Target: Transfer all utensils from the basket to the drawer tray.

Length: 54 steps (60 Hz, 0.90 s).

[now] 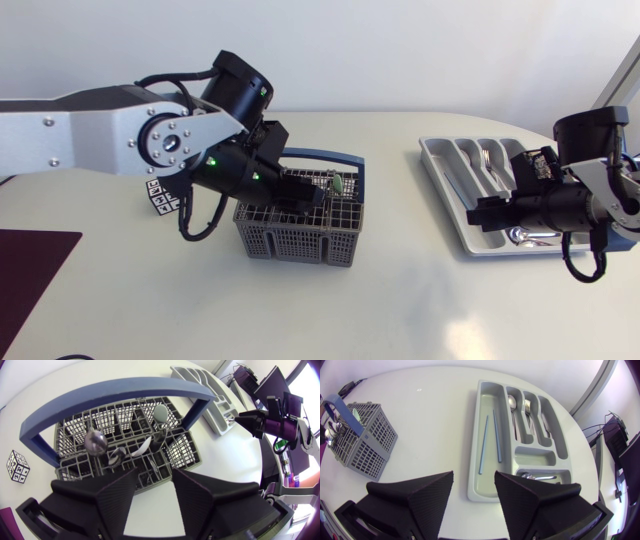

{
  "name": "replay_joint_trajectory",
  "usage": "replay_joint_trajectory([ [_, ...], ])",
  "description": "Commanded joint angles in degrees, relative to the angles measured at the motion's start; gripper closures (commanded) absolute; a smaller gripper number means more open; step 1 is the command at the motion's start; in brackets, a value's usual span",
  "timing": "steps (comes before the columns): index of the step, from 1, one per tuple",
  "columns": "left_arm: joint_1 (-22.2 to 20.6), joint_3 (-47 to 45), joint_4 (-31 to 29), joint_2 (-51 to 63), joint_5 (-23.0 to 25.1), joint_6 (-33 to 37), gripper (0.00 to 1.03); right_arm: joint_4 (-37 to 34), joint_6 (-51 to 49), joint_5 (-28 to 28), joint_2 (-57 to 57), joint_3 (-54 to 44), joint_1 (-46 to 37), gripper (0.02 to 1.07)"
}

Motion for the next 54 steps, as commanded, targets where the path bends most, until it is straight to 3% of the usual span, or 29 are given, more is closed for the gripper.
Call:
replay_joint_trajectory([
  [1, 0.5, 2.0, -0.4, 1.6, 0.7, -2.1, 0.63, -0.5, 1.5, 0.8, -0.3, -1.0, 0.8, 0.45],
  [5, 0.5, 2.0, 0.3, 1.7, 0.7, -2.4, 0.67, -0.5, 1.5, 1.0, -0.3, -0.9, 1.0, 0.45],
  [20, 0.5, 2.8, 0.6, 3.4, 2.4, -2.6, 0.68, -0.4, 1.5, 1.3, 0.1, -0.7, 1.2, 0.45],
  [33, 1.0, 2.9, 0.9, 4.5, 2.4, -3.1, 0.84, -0.4, 1.4, 1.3, 0.1, -0.8, 1.3, 0.45],
  [39, 1.0, 2.8, 0.9, 4.5, 2.4, -3.1, 0.84, -0.4, 1.4, 1.3, 0.1, -0.9, 1.3, 0.45],
  [46, 1.4, 2.5, 1.1, 4.5, 2.4, -3.1, 0.97, -0.4, 1.4, 1.3, 0.0, -1.3, 1.3, 0.45],
  [54, 1.8, 2.2, 1.1, 3.9, 3.0, -3.1, 1.00, -0.2, 1.3, 1.4, -0.1, -1.6, 1.3, 0.45],
])
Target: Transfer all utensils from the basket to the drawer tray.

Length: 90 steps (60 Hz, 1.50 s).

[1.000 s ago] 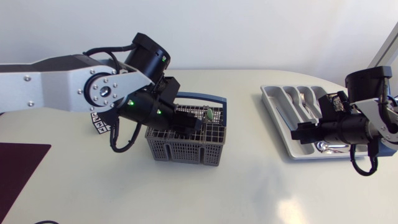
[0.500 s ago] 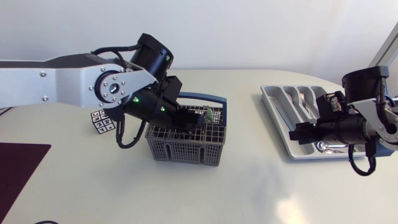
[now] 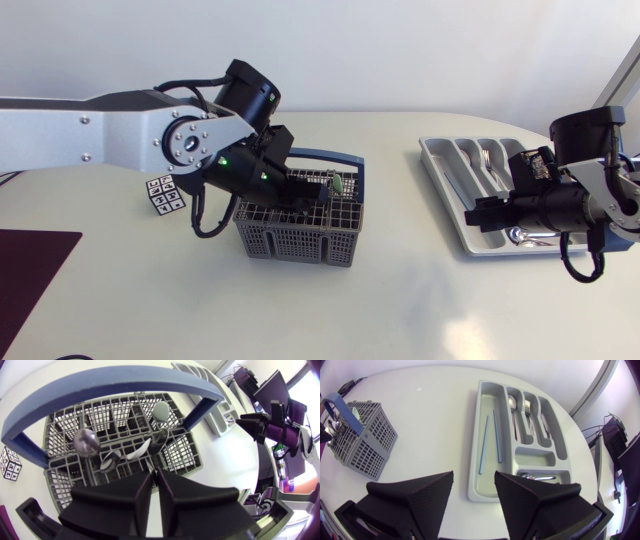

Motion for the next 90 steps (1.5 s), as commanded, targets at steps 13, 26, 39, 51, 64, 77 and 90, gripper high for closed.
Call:
replay_joint_trajectory([
  [13, 0.9, 0.2, 0.5, -1.7, 1.5, -1.4, 1.00, 0.0, 1.0, 0.2, -0.2, -1.9, 0.3, 0.45],
  [26, 0.4, 0.1, 0.7, -5.4, 1.5, -1.3, 1.00, 0.2, 0.5, 0.2, -1.0, -2.4, 0.4, 0.45],
  [39, 0.2, 0.1, 0.7, -10.7, 1.5, -0.9, 1.00, 0.2, -0.8, -1.4, -4.2, -2.7, 0.7, 0.45],
  [51, -1.5, -1.7, 3.9, -18.9, 1.5, 1.9, 1.00, -0.3, -0.9, -5.7, -11.3, -2.0, 2.7, 0.45],
  [64, -3.0, -2.6, 7.0, -22.3, 2.6, 5.6, 1.00, -3.1, -5.1, -9.1, -17.0, 0.5, 7.9, 0.45],
  [77, -6.0, -4.0, 7.9, -20.6, 5.5, 9.5, 1.00, -8.7, -8.9, -20.7, -18.9, 3.7, 8.6, 0.45],
  [90, -9.1, -4.2, 7.3, -17.1, 11.0, 12.5, 1.00, -11.3, -15.1, -24.7, -19.9, 2.4, 16.1, 0.45],
])
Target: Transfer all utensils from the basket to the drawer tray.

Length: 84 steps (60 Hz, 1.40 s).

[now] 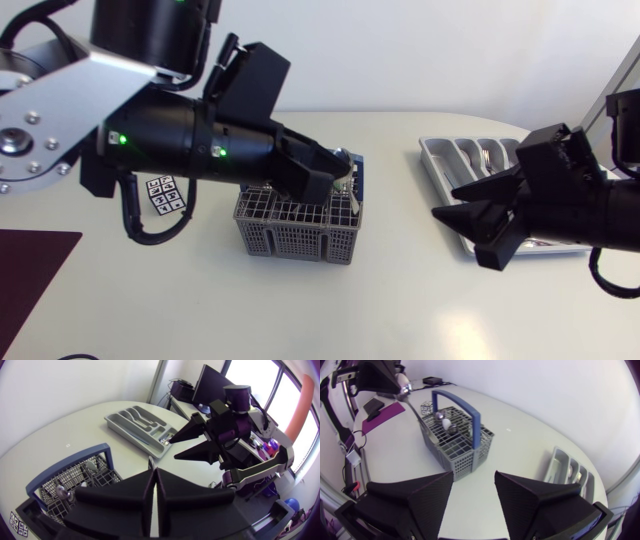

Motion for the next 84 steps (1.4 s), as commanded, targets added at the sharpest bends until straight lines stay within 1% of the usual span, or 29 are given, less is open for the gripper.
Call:
replay_joint_trajectory([
  [1, -1.1, -1.1, -0.2, 2.2, 2.7, 2.2, 1.00, -0.8, -2.8, -2.5, -0.8, -0.4, 2.9, 0.45],
  [6, -2.2, -0.6, -1.3, 3.4, 4.7, 2.9, 1.00, -0.8, -3.9, -5.8, -1.4, -1.2, 4.4, 0.45],
  [10, -2.2, 0.1, -2.5, 4.4, 7.5, 3.2, 1.00, -0.9, -4.7, -8.1, -1.5, -1.5, 5.5, 0.45],
  [14, -2.4, 0.5, -3.1, 5.1, 9.2, 3.3, 1.00, -0.8, -5.4, -9.9, -1.8, -2.0, 6.5, 0.45],
  [18, -2.5, 0.8, -3.7, 5.3, 10.7, 3.5, 1.00, -0.6, -5.7, -12.0, -1.9, -2.5, 7.2, 0.46],
  [22, -2.9, 1.0, -3.9, 5.3, 11.2, 3.5, 1.00, -0.4, -6.3, -12.9, -1.8, -3.3, 8.1, 0.47],
  [24, -3.0, 1.1, -4.2, 5.3, 11.3, 3.7, 1.00, -0.3, -6.8, -13.1, -1.8, -3.7, 8.8, 0.49],
  [28, -3.3, 1.1, -4.4, 5.3, 12.1, 3.7, 1.00, 0.6, -7.1, -13.3, -1.9, -4.7, 10.7, 0.57],
  [32, -3.5, 1.1, -4.4, 5.6, 12.7, 3.7, 1.00, 1.6, -7.0, -13.3, -1.8, -5.3, 11.8, 0.62],
  [42, -4.1, 1.1, -4.6, 5.8, 13.3, 3.7, 1.00, 3.3, -6.9, -13.4, -1.5, -6.2, 12.5, 0.63],
  [51, -4.6, 1.1, -4.6, 5.7, 13.5, 3.7, 1.00, 4.9, -6.8, -13.4, -0.7, -6.6, 13.4, 0.78],
  [62, -5.1, 1.1, -4.6, 5.5, 13.5, 3.7, 1.00, 6.0, -6.2, -13.2, 0.9, -6.6, 14.5, 0.80],
  [67, -5.1, 1.1, -4.6, 5.3, 13.5, 3.7, 1.00, 6.3, -5.9, -13.2, 1.3, -6.8, 15.0, 0.89],
  [73, -5.1, 1.0, -4.6, 5.3, 13.5, 3.8, 1.00, 6.6, -5.7, -13.1, 1.4, -7.1, 15.0, 0.93],
  [78, -5.1, 1.0, -4.6, 5.3, 13.5, 3.9, 1.00, 6.7, -5.4, -13.1, 1.4, -7.3, 15.5, 1.01],
  [84, -4.9, 1.1, -4.4, 5.1, 13.5, 3.9, 0.99, 6.8, -5.0, -12.8, 1.4, -7.5, 15.5, 1.01],
])
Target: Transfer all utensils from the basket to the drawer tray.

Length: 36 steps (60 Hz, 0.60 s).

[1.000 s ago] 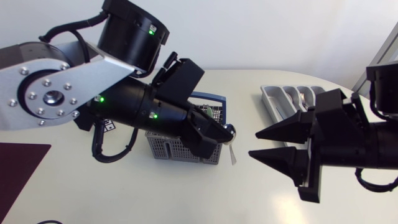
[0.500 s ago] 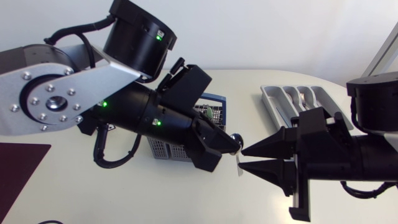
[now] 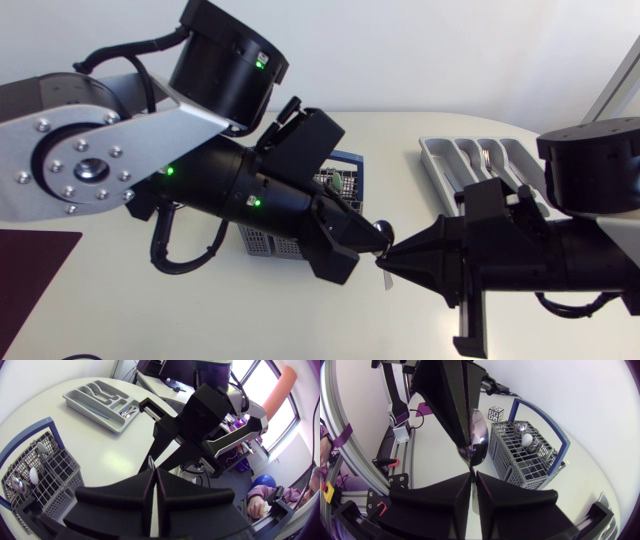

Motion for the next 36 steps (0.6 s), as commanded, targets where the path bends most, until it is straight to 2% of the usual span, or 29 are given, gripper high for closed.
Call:
replay_joint_trajectory([
  [1, -0.1, 1.1, 0.3, 0.3, 0.8, 1.2, 0.98, 0.5, 0.9, 0.0, 0.6, -1.8, 0.7, 1.02],
  [7, 0.3, 1.3, 0.4, 0.1, 0.8, 1.2, 0.72, 0.2, 0.9, 0.0, 0.4, -1.9, 0.7, 1.02],
  [9, 0.5, 1.5, 0.4, 0.0, 0.8, 1.2, 0.56, 0.1, 0.9, 0.0, 0.4, -2.0, 0.7, 1.02],
  [12, 1.1, 2.0, 0.4, 0.0, 0.8, 1.1, 0.38, -0.1, 0.9, 0.1, 0.3, -2.1, 0.6, 1.02],
  [15, 1.7, 2.7, 0.7, -0.1, 0.5, 1.0, 0.29, -0.4, 0.9, 0.3, 0.2, -2.3, 0.5, 1.02],
  [19, 2.6, 3.5, 1.4, -0.6, -0.1, 0.8, 0.23, -0.6, 0.9, 0.8, 0.0, -2.6, -0.1, 1.02],
  [28, 6.2, 6.4, 2.1, -0.5, -1.4, -2.0, 0.23, -3.0, -1.6, 2.2, -1.2, -2.8, -4.6, 1.02],
  [36, 8.5, 7.9, 1.7, 0.6, -5.3, -2.9, 0.23, -4.2, -7.5, 4.0, -1.3, -3.4, -14.0, 1.02],
])
